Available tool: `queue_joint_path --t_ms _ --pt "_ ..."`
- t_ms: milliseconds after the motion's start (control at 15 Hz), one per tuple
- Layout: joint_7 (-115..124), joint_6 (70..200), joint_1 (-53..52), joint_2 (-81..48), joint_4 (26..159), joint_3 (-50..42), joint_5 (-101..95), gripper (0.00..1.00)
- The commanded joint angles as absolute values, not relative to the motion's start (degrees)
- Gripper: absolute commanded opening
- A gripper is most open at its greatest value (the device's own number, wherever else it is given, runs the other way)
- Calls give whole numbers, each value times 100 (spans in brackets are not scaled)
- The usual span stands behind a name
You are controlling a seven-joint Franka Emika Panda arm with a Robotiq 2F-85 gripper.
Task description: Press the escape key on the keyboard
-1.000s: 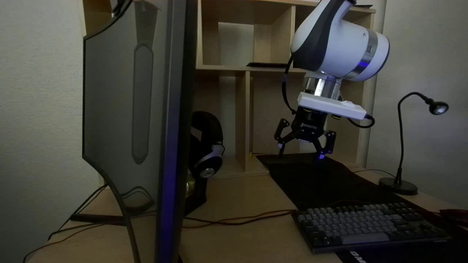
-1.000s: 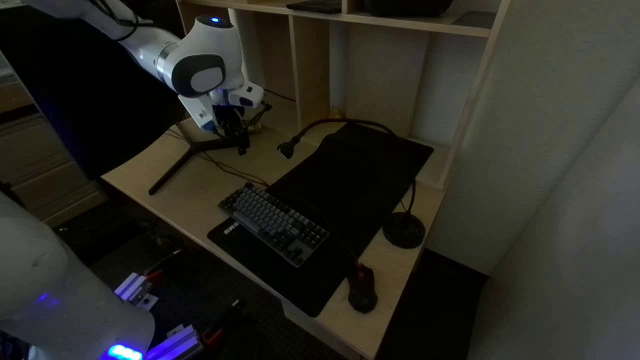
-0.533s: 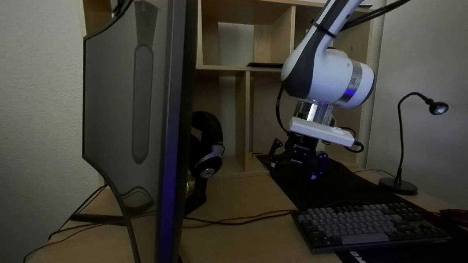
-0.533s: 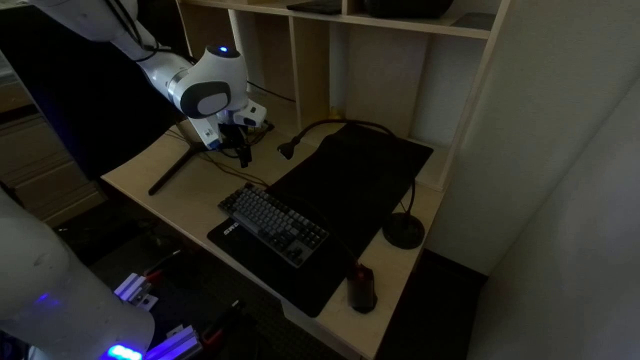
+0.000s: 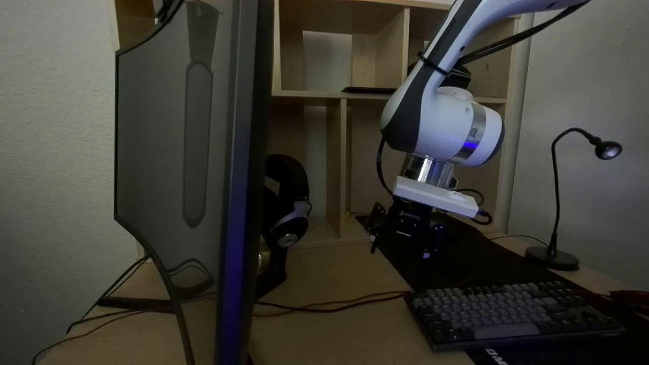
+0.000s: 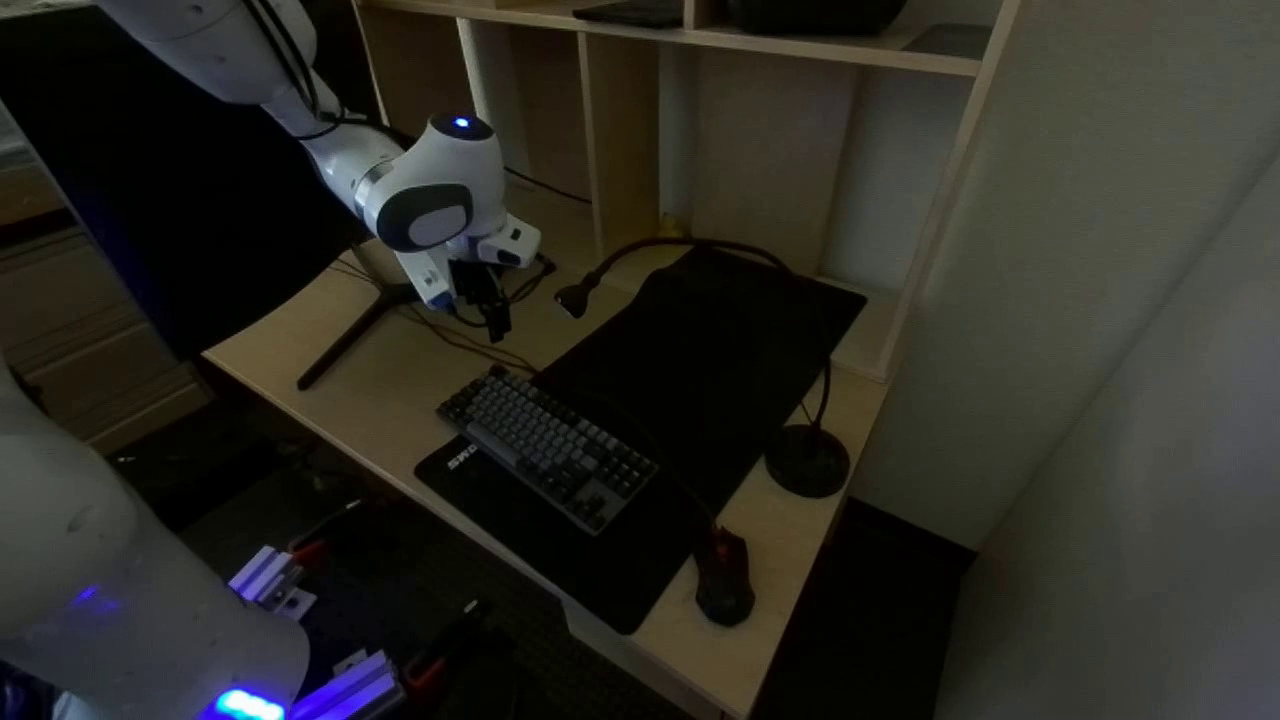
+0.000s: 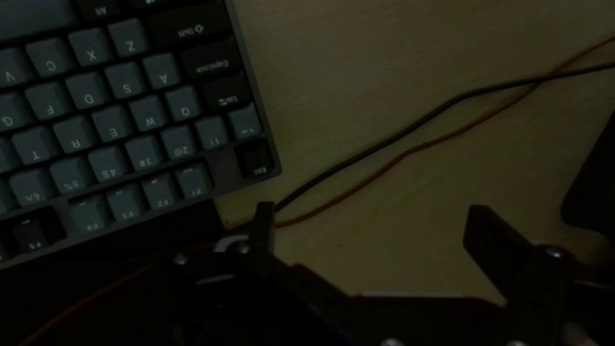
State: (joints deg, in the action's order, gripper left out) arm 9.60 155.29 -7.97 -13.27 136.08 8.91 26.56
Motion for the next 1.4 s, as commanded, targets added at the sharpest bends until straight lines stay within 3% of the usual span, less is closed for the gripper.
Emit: queue_joint_path --t_ms 0,1333 --pt "979 15724 -707 -1740 13368 968 2739 100" --pt "1336 15599 -730 -1895 13299 940 2570 100"
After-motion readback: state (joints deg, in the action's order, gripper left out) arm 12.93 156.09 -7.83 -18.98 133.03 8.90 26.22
